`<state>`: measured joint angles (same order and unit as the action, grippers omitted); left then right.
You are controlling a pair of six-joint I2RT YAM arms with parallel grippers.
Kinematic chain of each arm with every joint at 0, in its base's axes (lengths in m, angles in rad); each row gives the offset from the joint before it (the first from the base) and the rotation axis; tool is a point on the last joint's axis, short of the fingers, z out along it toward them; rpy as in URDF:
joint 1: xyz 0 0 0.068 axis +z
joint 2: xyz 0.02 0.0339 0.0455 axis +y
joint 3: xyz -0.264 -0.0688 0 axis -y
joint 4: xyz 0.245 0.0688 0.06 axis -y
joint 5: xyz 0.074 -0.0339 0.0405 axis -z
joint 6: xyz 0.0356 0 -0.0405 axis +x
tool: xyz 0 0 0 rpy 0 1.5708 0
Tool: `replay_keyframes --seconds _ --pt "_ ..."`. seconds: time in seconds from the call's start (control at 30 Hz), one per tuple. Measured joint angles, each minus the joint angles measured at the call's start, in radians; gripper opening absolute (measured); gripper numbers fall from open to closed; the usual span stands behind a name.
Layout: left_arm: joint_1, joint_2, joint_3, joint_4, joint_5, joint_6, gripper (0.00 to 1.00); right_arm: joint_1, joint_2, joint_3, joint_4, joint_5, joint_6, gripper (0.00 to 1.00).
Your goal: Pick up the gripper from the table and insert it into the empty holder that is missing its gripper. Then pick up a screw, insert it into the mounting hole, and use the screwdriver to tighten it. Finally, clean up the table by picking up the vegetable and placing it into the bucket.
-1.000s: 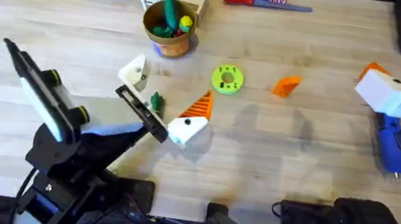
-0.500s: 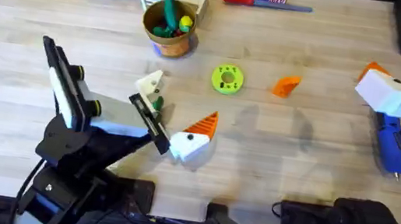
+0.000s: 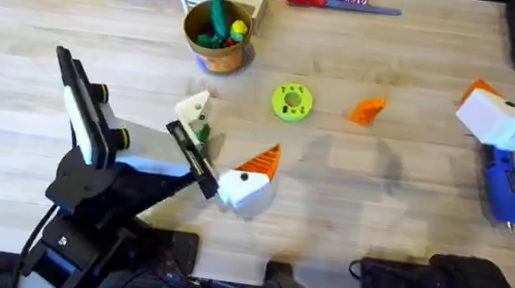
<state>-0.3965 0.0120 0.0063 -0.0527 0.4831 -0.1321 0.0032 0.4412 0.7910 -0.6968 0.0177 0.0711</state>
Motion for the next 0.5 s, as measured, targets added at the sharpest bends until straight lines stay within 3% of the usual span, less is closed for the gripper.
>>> replay_keyframes --seconds 0.17,0.5 --pt "0.0 0.0 0.0 0.0 0.034 -0.004 0.988 0.0 0.0 0.0 0.0 0.0 0.0 0.991" --pt "0.0 0.0 0.0 -0.004 0.234 -0.007 0.988 0.0 0.002 0.0 -0.05 -0.012 0.013 0.991"
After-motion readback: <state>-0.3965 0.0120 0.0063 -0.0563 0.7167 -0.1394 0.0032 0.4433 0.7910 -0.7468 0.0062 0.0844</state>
